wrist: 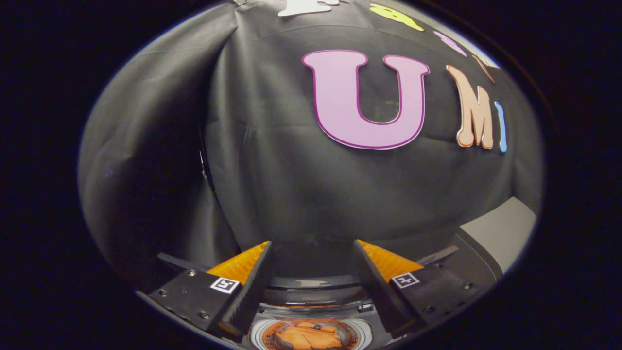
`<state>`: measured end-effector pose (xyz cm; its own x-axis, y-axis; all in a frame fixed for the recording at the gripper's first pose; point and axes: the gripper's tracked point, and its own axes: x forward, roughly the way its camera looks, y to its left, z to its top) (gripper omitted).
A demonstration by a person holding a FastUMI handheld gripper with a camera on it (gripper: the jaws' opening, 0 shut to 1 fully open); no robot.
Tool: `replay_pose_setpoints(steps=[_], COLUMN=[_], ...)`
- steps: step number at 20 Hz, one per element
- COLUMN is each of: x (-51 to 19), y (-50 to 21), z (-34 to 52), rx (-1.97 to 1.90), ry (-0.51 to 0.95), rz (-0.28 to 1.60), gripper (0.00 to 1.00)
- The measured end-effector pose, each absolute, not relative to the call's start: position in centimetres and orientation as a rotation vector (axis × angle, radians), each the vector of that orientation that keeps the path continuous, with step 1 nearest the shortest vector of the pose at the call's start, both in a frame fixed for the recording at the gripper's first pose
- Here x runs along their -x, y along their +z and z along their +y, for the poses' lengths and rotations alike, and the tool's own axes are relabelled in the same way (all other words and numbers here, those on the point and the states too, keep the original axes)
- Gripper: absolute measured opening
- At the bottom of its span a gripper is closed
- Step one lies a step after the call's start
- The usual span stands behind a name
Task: Put the clothes into the washing machine and then close the washing machine lid.
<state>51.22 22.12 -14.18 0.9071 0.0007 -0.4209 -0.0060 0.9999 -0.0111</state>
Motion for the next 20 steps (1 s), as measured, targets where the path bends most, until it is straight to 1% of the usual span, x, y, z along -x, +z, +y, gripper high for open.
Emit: replay_pose_setpoints(steps=[20], x=[-51.37], y=[-14.33], z=[21.87], rx=[0.019], ry=[0.002], rz=[0.432], gripper=[0.98])
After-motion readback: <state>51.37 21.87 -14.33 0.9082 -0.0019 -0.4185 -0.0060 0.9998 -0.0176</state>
